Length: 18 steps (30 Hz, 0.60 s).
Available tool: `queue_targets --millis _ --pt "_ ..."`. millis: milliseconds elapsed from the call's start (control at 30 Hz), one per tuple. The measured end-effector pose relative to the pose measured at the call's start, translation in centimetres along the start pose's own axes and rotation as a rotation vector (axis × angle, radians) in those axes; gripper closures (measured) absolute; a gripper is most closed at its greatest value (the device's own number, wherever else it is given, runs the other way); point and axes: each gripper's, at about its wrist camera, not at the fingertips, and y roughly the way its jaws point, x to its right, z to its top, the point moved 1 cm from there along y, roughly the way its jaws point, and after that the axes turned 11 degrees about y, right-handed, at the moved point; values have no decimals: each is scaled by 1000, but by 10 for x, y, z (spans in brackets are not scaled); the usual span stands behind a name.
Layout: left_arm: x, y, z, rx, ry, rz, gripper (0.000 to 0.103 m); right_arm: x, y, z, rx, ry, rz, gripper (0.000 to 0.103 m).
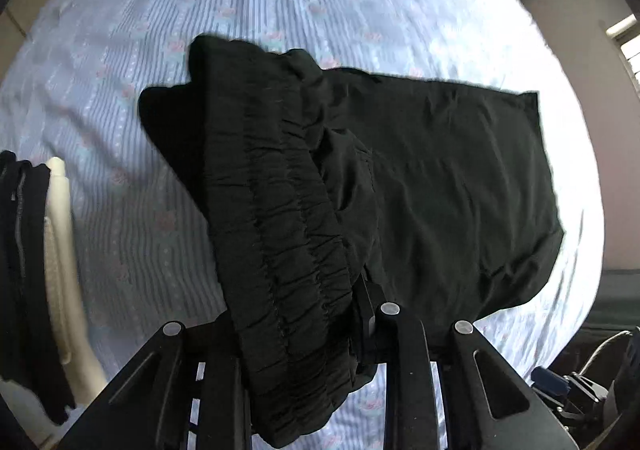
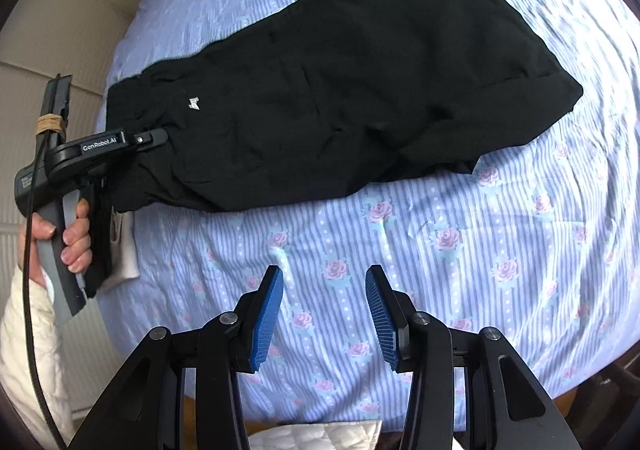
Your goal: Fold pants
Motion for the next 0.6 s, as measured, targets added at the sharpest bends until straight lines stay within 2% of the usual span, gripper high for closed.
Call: queue_targets --millis 200,300,433,533,600 --pt "30 -28 7 0 -37 -7 78 26 -17 16 43 33 35 58" --pt "56 -44 22 15 -20 -44 78 48 -29 28 68 73 56 58" --pt "102 -52 50 0 44 -29 77 84 -55 48 142 89 50 58" --pt "147 -38 78 -24 94 -10 77 114 -78 64 207 98 27 58" --pt "189 -12 96 -64 132 6 77 131 -89 74 235 107 15 58"
